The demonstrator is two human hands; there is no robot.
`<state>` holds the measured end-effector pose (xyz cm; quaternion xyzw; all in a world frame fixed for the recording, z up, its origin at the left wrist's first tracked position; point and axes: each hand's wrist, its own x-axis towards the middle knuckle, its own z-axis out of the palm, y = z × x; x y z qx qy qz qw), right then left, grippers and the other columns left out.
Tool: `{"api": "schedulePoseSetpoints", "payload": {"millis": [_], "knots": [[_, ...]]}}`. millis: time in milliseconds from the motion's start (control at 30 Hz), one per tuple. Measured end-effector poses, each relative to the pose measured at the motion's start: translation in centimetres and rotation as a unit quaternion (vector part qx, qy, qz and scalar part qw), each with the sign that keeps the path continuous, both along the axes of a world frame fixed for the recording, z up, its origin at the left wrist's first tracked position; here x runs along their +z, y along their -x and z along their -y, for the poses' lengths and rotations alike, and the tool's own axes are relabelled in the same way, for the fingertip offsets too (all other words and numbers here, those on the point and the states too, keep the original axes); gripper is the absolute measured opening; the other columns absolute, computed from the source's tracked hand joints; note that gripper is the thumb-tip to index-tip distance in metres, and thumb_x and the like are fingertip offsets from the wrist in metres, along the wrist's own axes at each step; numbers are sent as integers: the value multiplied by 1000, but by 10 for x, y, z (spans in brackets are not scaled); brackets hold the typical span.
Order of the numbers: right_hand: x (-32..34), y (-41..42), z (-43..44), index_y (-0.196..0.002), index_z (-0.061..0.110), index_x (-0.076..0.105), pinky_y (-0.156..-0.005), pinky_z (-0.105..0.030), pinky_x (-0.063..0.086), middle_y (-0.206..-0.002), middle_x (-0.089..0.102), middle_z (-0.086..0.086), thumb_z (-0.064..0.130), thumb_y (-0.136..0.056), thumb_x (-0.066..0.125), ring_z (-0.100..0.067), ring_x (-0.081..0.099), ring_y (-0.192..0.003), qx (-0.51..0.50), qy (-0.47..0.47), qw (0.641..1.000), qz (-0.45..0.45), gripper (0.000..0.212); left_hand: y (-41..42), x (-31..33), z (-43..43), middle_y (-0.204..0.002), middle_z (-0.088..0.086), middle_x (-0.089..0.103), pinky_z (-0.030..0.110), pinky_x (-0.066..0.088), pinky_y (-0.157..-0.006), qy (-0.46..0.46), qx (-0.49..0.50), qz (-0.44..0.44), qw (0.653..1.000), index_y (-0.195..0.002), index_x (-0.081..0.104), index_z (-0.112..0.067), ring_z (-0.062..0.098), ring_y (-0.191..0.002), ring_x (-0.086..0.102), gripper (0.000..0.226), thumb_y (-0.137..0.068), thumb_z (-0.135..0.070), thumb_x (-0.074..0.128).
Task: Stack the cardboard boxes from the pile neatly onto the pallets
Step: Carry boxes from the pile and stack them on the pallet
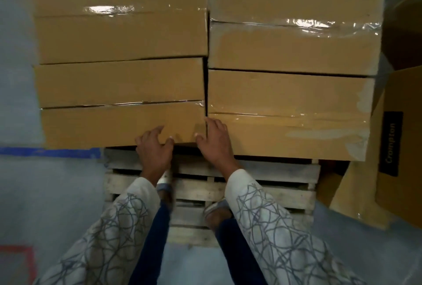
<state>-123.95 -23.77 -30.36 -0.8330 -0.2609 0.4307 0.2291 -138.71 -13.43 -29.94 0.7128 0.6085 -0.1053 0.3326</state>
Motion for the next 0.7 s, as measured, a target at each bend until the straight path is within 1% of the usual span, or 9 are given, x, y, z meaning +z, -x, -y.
{"api": "schedulePoseSetpoints", "payload": {"millis": [133, 267, 367, 467, 533, 600, 633, 667, 700], "knots": [[-9, 4, -32, -153, 11, 42, -113, -41, 37, -151, 47, -13, 29, -98, 64, -31, 39, -138, -26, 23, 999, 0, 62, 49, -29, -53, -124, 19, 67, 42, 35, -100, -30, -2, 2, 1000, -134, 65, -14, 39, -120, 52, 48, -95, -42, 62], [-27, 6, -64, -152, 10, 43, -113, -39, 36, -149, 48, -14, 31, -95, 68, -32, 40, -139, -71, 41, 996, 28, 65, 71, -46, -118, -122, 23, 66, 42, 33, -101, -64, 6, 17, 998, -129, 67, -9, 41, -118, 54, 41, -98, -35, 62], [-33, 10, -84, -147, 12, 49, -111, -38, 39, -144, 50, -12, 31, -93, 69, -31, 42, -135, -114, 54, 991, 50, 61, 96, -55, -171, -122, 26, 65, 45, 33, -105, -106, 22, 23, 994, -127, 68, -8, 43, -119, 54, 44, -95, -37, 60], [-39, 16, -99, -139, 12, 53, -107, -37, 39, -139, 50, -13, 27, -90, 72, -32, 43, -131, -152, 66, 982, 86, 55, 126, -63, -227, -130, 27, 59, 49, 36, -109, -120, 62, -17, 991, -135, 60, -12, 44, -127, 49, 63, -86, -51, 58], [-41, 21, -106, -141, 10, 51, -107, -37, 37, -141, 48, -15, 26, -88, 74, -34, 42, -131, -173, 86, 975, 108, 60, 137, -69, -259, -143, 25, 48, 53, 32, -113, -115, 110, -73, 985, -145, 48, -13, 43, -136, 41, 78, -81, -53, 70], [-40, 26, -112, -148, 10, 45, -109, -40, 37, -146, 44, -16, 28, -88, 76, -35, 39, -135, -180, 115, 970, 117, 70, 142, -67, -283, -156, 18, 36, 59, 31, -114, -117, 191, -142, 964, -151, 37, -19, 41, -144, 34, 106, -65, -59, 86], [-40, 28, -114, -151, 9, 40, -110, -42, 35, -148, 42, -16, 29, -88, 76, -36, 37, -137, -180, 133, 967, 118, 76, 150, -70, -293, -158, 15, 35, 62, 32, -113, -106, 224, -161, 955, -151, 35, -21, 39, -145, 34, 118, -56, -64, 89], [-39, 30, -116, -154, 8, 36, -112, -43, 34, -151, 41, -16, 30, -88, 76, -36, 35, -139, -183, 150, 965, 115, 80, 162, -73, -303, -157, 14, 38, 64, 34, -112, -78, 234, -157, 956, -150, 36, -21, 39, -144, 36, 126, -48, -68, 91], [-40, 32, -118, -156, 8, 34, -114, -44, 32, -152, 40, -16, 32, -88, 76, -37, 34, -140, -191, 164, 961, 110, 83, 177, -82, -312, -153, 12, 45, 64, 38, -110, -42, 229, -127, 964, -147, 40, -21, 39, -140, 43, 129, -41, -74, 91]]}}
